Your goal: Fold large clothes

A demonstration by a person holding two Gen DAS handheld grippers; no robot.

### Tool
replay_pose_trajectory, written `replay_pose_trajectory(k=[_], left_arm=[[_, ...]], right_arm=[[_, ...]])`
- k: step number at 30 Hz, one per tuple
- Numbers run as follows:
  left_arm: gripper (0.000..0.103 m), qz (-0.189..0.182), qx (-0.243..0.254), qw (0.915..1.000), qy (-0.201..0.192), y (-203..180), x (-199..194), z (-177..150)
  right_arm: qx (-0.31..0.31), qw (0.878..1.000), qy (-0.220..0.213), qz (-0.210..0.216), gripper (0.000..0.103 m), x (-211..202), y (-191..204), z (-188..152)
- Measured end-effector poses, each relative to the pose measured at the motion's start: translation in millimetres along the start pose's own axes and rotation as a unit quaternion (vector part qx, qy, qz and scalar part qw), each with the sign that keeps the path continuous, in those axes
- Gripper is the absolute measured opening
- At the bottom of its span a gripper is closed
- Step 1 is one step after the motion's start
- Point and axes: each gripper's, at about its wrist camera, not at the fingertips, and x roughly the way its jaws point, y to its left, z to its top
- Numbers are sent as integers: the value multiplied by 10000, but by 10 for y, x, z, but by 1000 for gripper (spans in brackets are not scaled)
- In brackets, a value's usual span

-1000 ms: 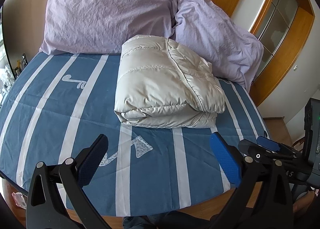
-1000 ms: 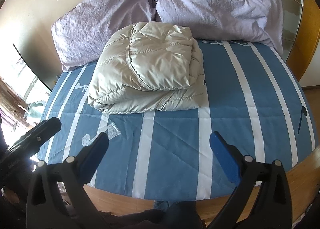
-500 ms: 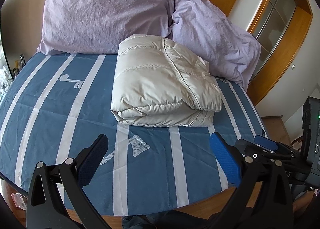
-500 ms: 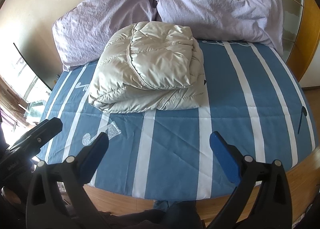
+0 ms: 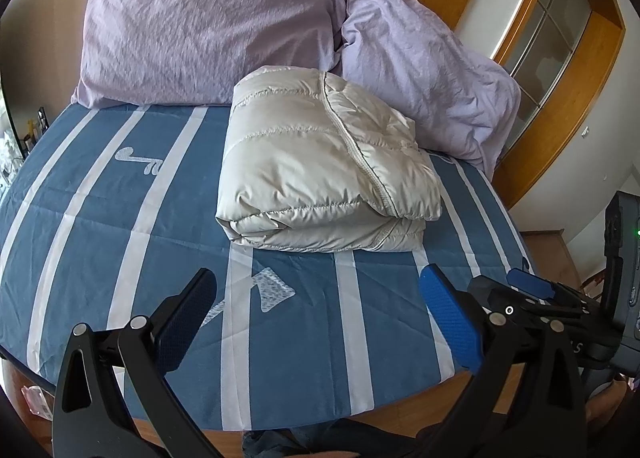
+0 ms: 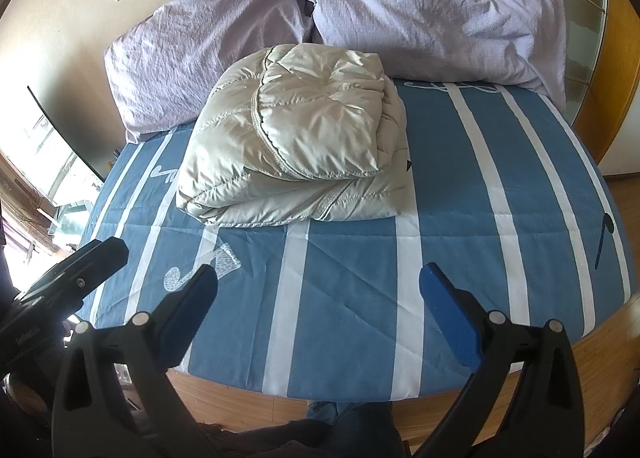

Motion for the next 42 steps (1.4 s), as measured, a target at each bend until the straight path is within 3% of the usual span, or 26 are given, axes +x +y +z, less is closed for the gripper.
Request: replay_pose_trajectory(k=[42], left_arm=[[102, 47, 17, 10000, 53, -24, 30, -10]], right_arm=[[-7, 10000, 50, 34, 101, 41, -30, -2]])
